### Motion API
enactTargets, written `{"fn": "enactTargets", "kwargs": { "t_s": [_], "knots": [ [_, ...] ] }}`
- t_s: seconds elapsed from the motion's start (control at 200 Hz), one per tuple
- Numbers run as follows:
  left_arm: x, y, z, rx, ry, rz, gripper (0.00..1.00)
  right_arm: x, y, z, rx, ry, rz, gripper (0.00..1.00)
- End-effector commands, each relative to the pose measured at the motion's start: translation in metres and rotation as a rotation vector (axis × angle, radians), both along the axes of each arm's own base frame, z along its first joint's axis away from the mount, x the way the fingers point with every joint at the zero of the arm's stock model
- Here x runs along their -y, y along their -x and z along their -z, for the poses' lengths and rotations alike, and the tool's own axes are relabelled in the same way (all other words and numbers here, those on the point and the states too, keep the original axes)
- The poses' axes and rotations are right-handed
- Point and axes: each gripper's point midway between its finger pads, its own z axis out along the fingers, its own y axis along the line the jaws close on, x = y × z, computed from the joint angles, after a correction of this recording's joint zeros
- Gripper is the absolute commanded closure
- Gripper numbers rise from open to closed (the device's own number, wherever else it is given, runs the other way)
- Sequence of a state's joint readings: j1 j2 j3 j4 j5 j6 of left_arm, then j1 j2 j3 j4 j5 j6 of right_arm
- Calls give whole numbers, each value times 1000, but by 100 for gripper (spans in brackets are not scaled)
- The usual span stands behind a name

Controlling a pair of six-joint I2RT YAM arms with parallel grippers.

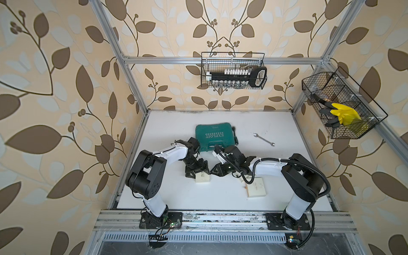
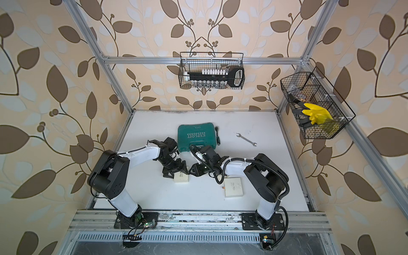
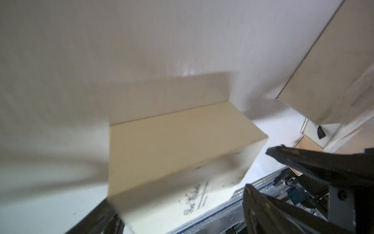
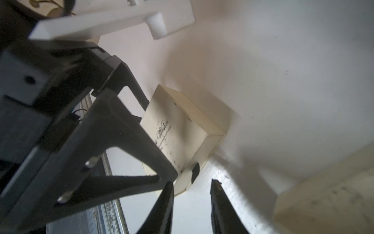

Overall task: Take out the earrings from the drawer-style jewelry box
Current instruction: Open the drawer in the jewelry box.

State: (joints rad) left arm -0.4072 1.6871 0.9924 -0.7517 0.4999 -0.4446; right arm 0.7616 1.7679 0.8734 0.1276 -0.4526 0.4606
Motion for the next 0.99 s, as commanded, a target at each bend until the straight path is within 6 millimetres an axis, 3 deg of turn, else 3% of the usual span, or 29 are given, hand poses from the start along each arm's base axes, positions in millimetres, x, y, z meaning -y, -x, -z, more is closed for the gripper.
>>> {"fn": "enactTargets", "kwargs": {
  "t_s": [0.0, 0.645, 0.99],
  "knots": [
    [7, -2, -19, 42, 48, 12, 13, 1, 0, 5, -12, -11, 11, 68],
    [2, 1, -7, 19, 27, 3, 27, 7, -5, 25, -51, 11, 53, 73],
    [0, 5, 1, 0, 16, 9, 30, 4, -6, 26, -63, -4, 50, 76]
  ]
}}
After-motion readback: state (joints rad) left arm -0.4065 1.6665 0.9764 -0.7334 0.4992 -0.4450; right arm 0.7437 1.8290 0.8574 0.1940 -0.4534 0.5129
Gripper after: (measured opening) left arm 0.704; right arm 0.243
